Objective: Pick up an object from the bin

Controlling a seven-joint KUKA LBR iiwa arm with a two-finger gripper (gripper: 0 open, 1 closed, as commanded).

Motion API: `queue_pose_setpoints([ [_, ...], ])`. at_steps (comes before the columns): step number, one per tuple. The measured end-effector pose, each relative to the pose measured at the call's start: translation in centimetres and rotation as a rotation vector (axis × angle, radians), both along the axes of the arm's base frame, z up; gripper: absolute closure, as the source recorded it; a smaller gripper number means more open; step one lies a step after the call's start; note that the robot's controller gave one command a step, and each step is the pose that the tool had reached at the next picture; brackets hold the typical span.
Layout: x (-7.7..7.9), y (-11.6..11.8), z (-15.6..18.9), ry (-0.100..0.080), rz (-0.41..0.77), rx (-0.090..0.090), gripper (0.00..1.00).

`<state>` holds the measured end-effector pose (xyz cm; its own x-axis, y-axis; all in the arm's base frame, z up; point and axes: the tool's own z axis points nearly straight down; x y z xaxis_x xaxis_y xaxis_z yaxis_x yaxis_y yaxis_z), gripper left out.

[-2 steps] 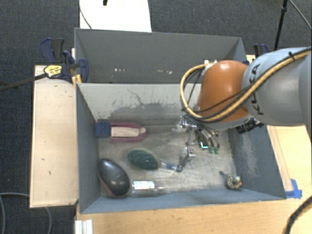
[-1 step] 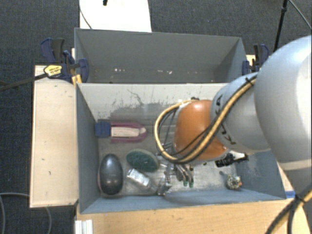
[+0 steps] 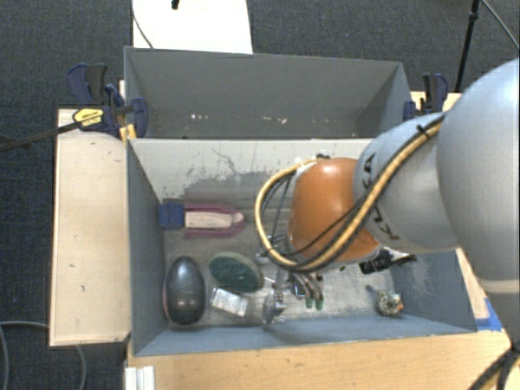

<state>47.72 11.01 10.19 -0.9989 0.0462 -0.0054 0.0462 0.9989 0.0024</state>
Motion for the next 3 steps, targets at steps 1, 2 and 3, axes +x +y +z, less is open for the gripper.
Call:
queue_pose_setpoints([
  [1,0.1,-0.1,-0.2,0.001,-0.123,0.000,0.00],
  [2,0.2,-0.5,-3.0,0.001,-0.248,0.001,0.00],
  [3,0.3,-0.1,-3.0,0.004,-0.430,0.001,0.00],
])
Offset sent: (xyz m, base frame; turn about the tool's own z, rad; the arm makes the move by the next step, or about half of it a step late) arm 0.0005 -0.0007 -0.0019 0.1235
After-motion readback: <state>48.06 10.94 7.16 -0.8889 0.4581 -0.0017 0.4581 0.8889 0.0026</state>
